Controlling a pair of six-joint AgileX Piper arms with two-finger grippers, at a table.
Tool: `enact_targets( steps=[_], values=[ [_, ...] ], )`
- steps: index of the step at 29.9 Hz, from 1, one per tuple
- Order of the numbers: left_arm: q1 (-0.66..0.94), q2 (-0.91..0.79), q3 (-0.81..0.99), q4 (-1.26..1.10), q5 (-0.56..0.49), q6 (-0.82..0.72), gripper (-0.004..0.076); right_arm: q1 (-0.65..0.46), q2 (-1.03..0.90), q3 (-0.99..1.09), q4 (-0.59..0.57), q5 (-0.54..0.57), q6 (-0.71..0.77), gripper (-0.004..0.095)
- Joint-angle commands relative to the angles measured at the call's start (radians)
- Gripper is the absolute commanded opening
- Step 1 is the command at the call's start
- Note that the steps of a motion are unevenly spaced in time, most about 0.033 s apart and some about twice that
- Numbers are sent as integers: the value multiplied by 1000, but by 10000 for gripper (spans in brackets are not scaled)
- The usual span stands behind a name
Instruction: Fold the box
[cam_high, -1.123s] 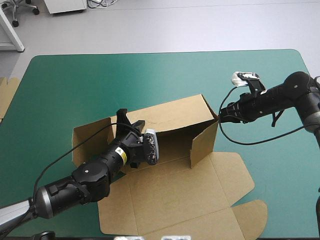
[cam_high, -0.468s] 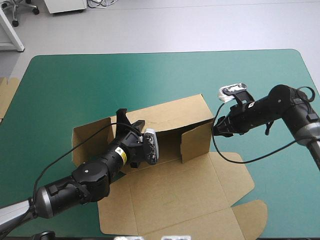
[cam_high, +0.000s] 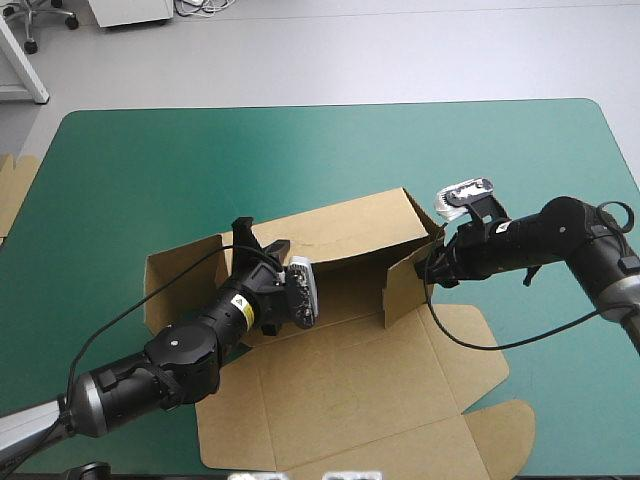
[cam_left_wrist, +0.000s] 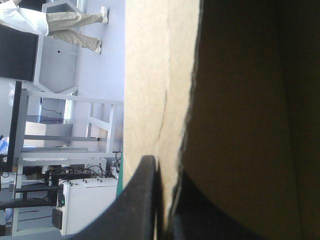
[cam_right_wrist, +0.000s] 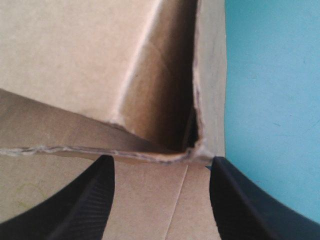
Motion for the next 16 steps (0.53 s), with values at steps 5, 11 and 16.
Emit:
enact_targets(
  steps=[5,11,16],
  values=[
    [-12,5,-5,-53,-49,-41,-10,8,-32,-19,31,-45,-32,559],
    [-12,5,-5,-39,-46,-58,-10,84,-32,15,-34,-82,-25,632],
    [-12,5,-5,-39,-38,-72,-10,157,-32,39,-110,-131,2,641]
  ],
)
